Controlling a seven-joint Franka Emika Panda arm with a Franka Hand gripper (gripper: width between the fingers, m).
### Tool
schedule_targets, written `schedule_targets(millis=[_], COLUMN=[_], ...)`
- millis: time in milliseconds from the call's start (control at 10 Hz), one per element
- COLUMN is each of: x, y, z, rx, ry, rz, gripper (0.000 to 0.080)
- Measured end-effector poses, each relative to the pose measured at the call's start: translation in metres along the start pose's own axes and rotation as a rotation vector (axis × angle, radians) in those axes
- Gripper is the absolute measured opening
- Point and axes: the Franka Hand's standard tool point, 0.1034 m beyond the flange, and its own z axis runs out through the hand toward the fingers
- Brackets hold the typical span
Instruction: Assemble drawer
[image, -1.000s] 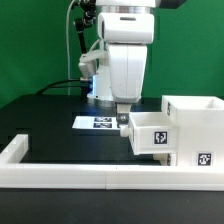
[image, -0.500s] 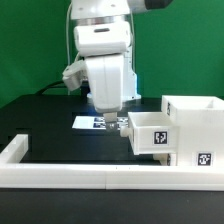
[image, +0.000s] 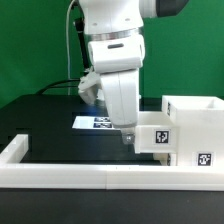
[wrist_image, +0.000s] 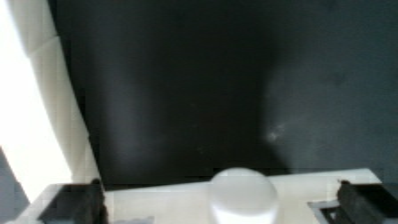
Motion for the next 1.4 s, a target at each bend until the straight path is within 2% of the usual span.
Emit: schedule_targets(millis=[500,600,700,800,1000,1400], x=[0.000,0.000,0.001,0.002,0.011,0.010], y=[-0.001,-0.001,0.002,0.003,0.003,0.002], z=[0.001,0.000,-0.002,-0.003,-0.003,-0.002], rx=[0.003,-0.001,-0.025,-0.035,-0.037,-0.036], ry=[-0.017,-0.016,-0.015,-0.018,-0.017,0.006], rz=[0.019,0.002,-0.050,-0.057,-0.076,-0.042], gripper=[0.0649,0.0649,0.0649,0.0649,0.0649,0.0649])
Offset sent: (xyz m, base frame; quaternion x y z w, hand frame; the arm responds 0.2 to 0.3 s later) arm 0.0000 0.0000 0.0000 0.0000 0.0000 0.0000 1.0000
